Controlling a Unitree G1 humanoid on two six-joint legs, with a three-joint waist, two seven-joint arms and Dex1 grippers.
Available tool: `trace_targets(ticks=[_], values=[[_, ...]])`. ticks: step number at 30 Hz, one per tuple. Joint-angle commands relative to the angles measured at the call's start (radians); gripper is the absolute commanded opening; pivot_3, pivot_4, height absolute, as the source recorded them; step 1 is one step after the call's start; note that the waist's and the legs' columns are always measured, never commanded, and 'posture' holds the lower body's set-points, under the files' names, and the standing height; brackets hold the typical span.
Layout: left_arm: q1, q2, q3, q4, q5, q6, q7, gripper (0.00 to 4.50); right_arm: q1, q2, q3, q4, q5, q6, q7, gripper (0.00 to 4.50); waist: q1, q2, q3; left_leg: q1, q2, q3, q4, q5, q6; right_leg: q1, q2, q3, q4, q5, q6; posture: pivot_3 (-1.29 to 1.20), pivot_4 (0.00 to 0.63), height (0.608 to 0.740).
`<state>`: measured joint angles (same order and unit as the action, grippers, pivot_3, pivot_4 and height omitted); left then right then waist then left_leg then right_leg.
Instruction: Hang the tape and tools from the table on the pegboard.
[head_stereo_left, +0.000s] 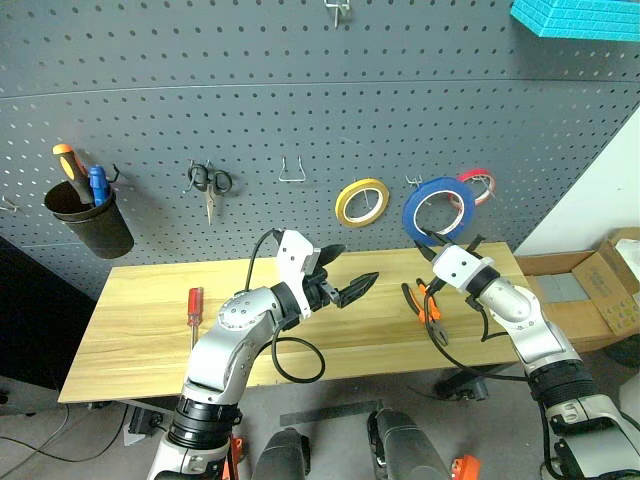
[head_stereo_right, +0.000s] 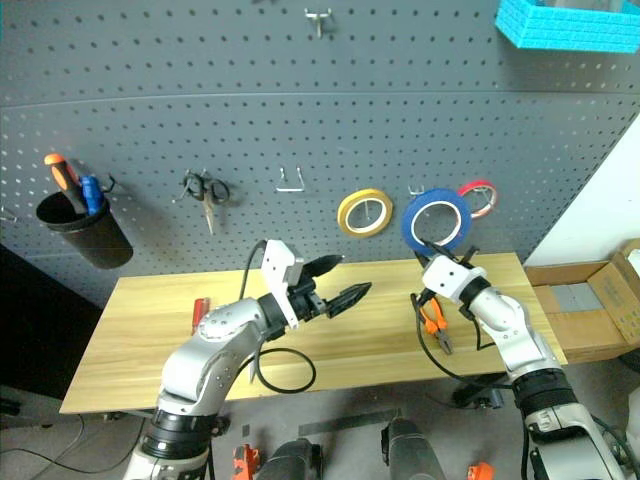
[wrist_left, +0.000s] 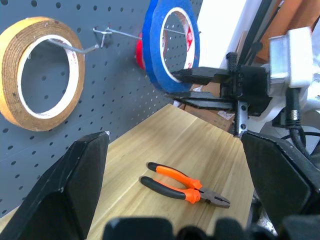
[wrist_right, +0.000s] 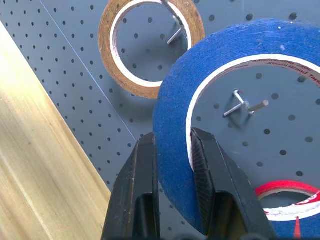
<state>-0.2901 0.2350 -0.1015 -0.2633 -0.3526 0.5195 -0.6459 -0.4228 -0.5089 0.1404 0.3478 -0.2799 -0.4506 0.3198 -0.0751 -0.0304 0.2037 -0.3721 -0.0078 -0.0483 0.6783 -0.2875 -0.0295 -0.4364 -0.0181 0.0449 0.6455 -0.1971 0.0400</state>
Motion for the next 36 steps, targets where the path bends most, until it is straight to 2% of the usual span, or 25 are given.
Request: trace_targets(ticks=[1,5,10,17,25,30,33,36], values=[[-0.020,0.004,0.010,-0.009,-0.021,-0.025,-0.007,4.50,-0.018,0.000,-0.010,-0.031,-0.005,-0.030,-0.019,0.36,0.000,0.000,-0.002,0.000,0.000,0.000,0.000,0.000,0.000,0.000,0.000,0.000,0.000,0.000,0.000,-0.06,0.115,0.740],[-0.028,0.005,0.011,-0.004,-0.023,-0.027,-0.006,4.50,-0.050,0.003,-0.001,0.005,0.017,-0.035,0.024,0.36,-0.001,0.000,-0.002,0.004,0.000,0.001,0.000,0.000,0.000,0.004,0.000,0.001,0.000,0.000,0.000,-0.06,0.113,0.740],[-0.031,-0.003,0.001,-0.006,-0.022,-0.025,-0.002,4.50,-0.129,-0.005,0.005,0.113,0.086,-0.042,0.155,0.36,-0.008,0.000,-0.002,0.011,0.000,0.000,0.000,0.000,0.000,0.013,0.000,0.000,-0.002,0.000,0.000,-0.06,0.114,0.740],[-0.028,-0.003,0.000,-0.014,-0.021,-0.022,0.002,4.50,-0.201,0.005,-0.026,0.221,0.195,0.047,0.283,0.36,-0.007,0.000,-0.002,0.012,0.000,-0.001,0.000,0.000,0.000,0.014,0.000,-0.001,-0.001,0.000,0.000,-0.05,0.114,0.740],[-0.023,-0.006,-0.004,-0.021,-0.021,-0.021,0.007,4.50,-0.149,0.027,-0.048,0.159,0.250,0.144,0.296,2.86,-0.006,0.000,-0.002,0.012,0.000,-0.001,0.000,0.000,0.000,0.014,0.000,-0.001,-0.001,0.000,0.000,-0.05,0.116,0.740],[-0.002,-0.004,-0.013,-0.026,-0.020,-0.026,0.000,4.50,-0.036,0.033,-0.069,0.004,0.277,0.259,0.286,4.47,-0.005,0.000,-0.002,0.012,0.000,-0.001,0.000,0.000,0.000,0.014,0.000,-0.001,-0.001,0.000,0.000,-0.06,0.127,0.740],[0.044,0.018,-0.027,-0.031,-0.012,-0.038,-0.022,4.50,0.087,0.027,-0.079,-0.166,0.288,0.447,0.271,4.47,-0.004,0.000,-0.003,0.012,0.001,-0.002,0.000,0.000,0.001,0.014,0.000,-0.001,-0.001,0.000,0.000,-0.07,0.148,0.740],[0.107,0.073,-0.060,-0.011,0.030,-0.090,-0.066,4.50,0.186,0.050,-0.095,-0.325,0.309,0.795,0.225,4.47,-0.005,0.000,-0.002,0.012,0.002,-0.002,0.000,0.000,0.001,0.013,0.000,-0.001,-0.001,-0.001,0.000,-0.08,0.169,0.740]])
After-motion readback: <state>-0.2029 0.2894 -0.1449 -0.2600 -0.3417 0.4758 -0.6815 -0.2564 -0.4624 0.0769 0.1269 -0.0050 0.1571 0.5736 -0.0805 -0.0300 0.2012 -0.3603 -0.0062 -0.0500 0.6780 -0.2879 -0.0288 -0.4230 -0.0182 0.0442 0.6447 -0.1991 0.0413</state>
